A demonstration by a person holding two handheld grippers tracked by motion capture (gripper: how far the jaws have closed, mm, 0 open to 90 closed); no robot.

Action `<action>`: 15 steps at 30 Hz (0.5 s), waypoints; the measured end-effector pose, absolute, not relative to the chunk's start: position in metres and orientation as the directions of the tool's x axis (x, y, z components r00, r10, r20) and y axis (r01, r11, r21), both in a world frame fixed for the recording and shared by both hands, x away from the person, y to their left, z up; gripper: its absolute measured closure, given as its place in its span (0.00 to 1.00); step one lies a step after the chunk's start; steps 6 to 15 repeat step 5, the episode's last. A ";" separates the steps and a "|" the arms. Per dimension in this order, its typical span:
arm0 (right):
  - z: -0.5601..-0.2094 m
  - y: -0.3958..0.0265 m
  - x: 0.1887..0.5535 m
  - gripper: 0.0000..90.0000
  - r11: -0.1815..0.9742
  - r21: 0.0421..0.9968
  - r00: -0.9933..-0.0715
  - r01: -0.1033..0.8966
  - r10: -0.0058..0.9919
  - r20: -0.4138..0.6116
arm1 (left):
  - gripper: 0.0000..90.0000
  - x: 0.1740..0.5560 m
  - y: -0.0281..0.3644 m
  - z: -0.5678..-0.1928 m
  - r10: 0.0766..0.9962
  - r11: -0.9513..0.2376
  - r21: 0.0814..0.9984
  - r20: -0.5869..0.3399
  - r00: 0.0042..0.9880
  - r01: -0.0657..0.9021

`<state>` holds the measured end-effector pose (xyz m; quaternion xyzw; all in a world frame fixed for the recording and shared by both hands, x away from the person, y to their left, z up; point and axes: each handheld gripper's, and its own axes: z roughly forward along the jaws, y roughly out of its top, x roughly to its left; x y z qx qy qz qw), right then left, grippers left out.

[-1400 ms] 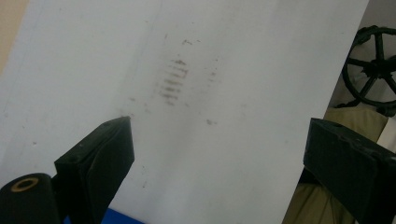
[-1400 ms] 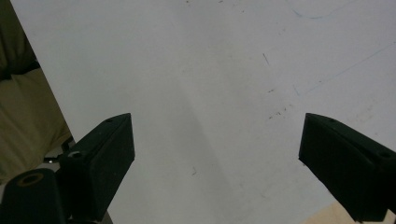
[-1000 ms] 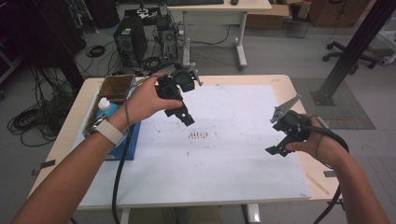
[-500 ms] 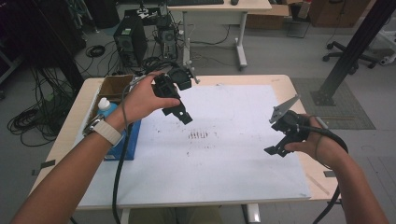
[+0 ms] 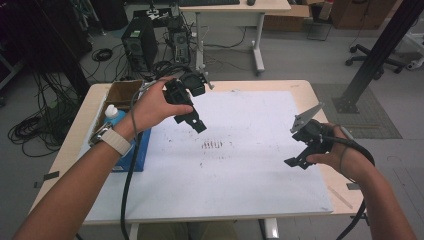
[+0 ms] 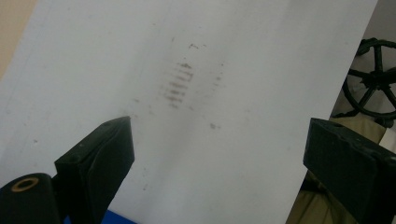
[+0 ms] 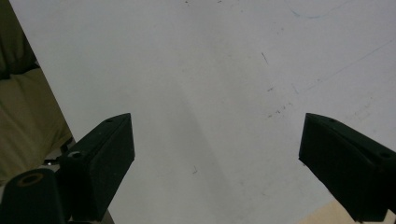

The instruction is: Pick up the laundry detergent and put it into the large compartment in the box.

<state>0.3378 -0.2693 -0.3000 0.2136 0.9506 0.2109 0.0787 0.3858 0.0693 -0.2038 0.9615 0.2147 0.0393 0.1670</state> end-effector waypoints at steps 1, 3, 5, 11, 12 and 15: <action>-0.300 -0.270 0.338 0.12 0.820 0.434 -0.897 0.372 0.439 -0.059 | 0.10 0.386 0.069 -0.204 0.428 -0.851 0.338 0.002 0.904 0.402; -0.300 -0.270 0.337 0.11 0.819 0.434 -0.895 0.375 0.442 -0.060 | 0.10 0.386 0.069 -0.204 0.431 -0.850 0.337 0.004 0.902 0.405; -0.300 -0.270 0.337 0.11 0.817 0.437 -0.894 0.377 0.445 -0.060 | 0.10 0.387 0.070 -0.204 0.433 -0.849 0.337 0.002 0.901 0.407; -0.300 -0.270 0.337 0.11 0.817 0.437 -0.894 0.377 0.445 -0.060 | 0.10 0.387 0.070 -0.204 0.433 -0.849 0.337 0.002 0.901 0.407; -0.300 -0.270 0.337 0.11 0.817 0.437 -0.894 0.377 0.445 -0.060 | 0.10 0.387 0.070 -0.204 0.433 -0.849 0.337 0.002 0.901 0.407; -0.300 -0.270 0.337 0.11 0.817 0.437 -0.894 0.377 0.445 -0.060 | 0.10 0.387 0.070 -0.204 0.433 -0.849 0.337 0.002 0.901 0.407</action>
